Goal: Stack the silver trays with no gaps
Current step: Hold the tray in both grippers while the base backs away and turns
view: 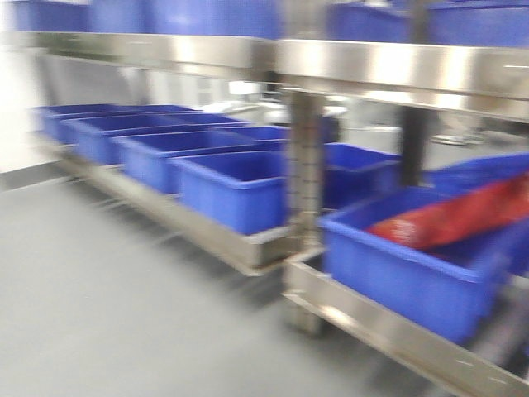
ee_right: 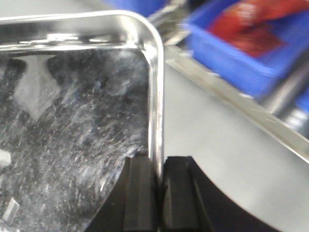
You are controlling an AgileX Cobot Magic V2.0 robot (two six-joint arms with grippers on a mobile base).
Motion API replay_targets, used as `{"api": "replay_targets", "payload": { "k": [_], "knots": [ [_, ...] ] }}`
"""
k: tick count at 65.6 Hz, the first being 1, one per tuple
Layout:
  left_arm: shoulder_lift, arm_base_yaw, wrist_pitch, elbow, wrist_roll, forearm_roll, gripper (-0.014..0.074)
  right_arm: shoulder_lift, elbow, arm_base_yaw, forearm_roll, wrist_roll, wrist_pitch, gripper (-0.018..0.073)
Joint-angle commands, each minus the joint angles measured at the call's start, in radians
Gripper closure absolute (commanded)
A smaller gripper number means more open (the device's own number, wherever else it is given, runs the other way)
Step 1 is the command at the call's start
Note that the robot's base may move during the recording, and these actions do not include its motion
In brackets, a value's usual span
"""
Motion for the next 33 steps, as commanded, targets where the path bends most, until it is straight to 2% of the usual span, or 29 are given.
{"api": "replay_targets", "payload": {
  "k": [1,33],
  "knots": [
    [-0.008,-0.006,0.008,0.001,-0.002,0.038,0.0602,-0.009,-0.002,0.001,-0.038,-0.001,-0.013,0.0574],
    [-0.008,-0.006,0.008,0.001,-0.002,0.037,0.0602,-0.009,-0.002,0.001,-0.038,-0.001,-0.013,0.0574]
  ]
}}
